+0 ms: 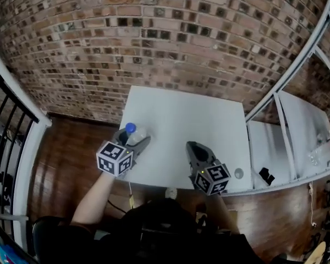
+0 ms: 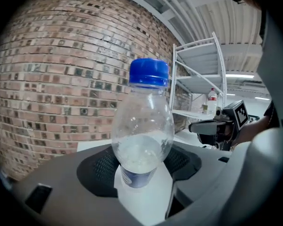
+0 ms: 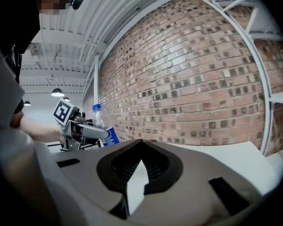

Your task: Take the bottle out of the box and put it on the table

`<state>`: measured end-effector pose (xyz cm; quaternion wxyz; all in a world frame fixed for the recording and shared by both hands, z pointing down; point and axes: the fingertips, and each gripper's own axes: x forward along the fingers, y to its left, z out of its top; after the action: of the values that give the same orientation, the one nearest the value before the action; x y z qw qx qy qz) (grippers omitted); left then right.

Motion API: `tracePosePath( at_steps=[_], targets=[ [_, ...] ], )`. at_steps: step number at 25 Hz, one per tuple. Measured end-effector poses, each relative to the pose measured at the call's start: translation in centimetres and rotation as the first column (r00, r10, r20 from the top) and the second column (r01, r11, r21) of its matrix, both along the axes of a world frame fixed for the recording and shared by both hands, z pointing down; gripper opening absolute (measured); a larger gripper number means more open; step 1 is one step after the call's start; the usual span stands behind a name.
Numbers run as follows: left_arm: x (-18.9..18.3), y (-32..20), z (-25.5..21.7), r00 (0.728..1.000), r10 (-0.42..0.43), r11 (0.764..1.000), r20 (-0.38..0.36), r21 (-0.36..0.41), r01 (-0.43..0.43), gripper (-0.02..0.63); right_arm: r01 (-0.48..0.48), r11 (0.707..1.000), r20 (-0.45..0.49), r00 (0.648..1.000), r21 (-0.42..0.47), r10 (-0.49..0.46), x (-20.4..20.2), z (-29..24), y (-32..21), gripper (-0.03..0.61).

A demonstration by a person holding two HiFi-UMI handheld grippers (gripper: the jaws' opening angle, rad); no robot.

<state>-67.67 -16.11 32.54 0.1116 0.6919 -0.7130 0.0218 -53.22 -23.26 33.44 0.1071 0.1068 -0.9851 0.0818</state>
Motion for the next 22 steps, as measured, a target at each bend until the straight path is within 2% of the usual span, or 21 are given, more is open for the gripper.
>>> tracePosePath(
  at_steps=[5, 11, 15, 22],
  targets=[
    [-3.3, -0.2, 1.5, 0.997, -0.080, 0.996, -0.002, -0.034, 0.080, 0.285, 0.081, 0.996, -0.010, 0.997, -0.026, -0.081, -4.3, 1.7, -1.0, 0.005],
    [-6.7, -3.6, 2.7, 0.991, -0.134, 0.989, -0.006, -0.068, 0.133, 0.285, 0.142, 0.989, -0.005, 0.990, -0.025, -0.143, -7.7, 1.7, -4.2, 0.005],
    [-8.6, -7.5, 3.8, 0.990, -0.140, 0.986, -0.007, -0.090, 0.138, 0.285, 0.105, 0.993, -0.029, 0.994, -0.053, -0.107, -7.7, 3.0, -7.7, 0.005],
    [-11.2, -15.4, 7.2, 0.992, -0.124, 0.980, 0.013, -0.153, 0.125, 0.285, -0.007, 0.993, -0.077, 0.997, -0.119, -0.002, -5.0, 6.5, -14.3, 0.005]
  ],
)
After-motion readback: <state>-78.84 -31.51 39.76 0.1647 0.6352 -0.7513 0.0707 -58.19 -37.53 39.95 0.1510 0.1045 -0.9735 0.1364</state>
